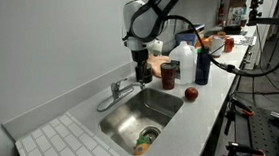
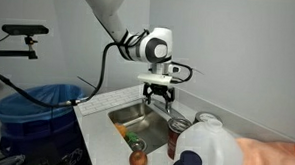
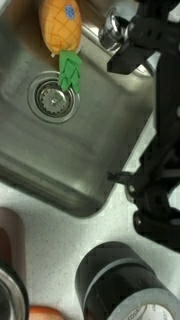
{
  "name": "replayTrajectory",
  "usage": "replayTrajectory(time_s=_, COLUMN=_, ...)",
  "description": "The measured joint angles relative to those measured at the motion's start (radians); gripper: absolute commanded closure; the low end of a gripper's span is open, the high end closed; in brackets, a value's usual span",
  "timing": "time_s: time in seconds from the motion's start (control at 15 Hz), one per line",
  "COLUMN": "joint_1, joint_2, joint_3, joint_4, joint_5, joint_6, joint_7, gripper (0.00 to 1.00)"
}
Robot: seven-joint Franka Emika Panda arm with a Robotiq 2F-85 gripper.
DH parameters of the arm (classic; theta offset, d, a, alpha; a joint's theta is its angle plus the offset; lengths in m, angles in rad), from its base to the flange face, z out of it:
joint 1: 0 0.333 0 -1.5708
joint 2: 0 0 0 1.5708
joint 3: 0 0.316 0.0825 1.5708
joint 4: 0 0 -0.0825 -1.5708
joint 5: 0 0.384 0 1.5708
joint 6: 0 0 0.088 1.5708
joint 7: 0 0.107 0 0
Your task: Push the faucet to the center of the sink then lift the faucet handle.
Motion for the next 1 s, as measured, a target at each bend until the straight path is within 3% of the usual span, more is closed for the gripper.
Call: replayTrajectory(time_s=1.0, joint_1=0.001, joint_2=-0.024, joint_3=0.01, joint_4=0.0, joint_5=-0.011, joint_6=0.024, joint_7=0.0, gripper=0.0)
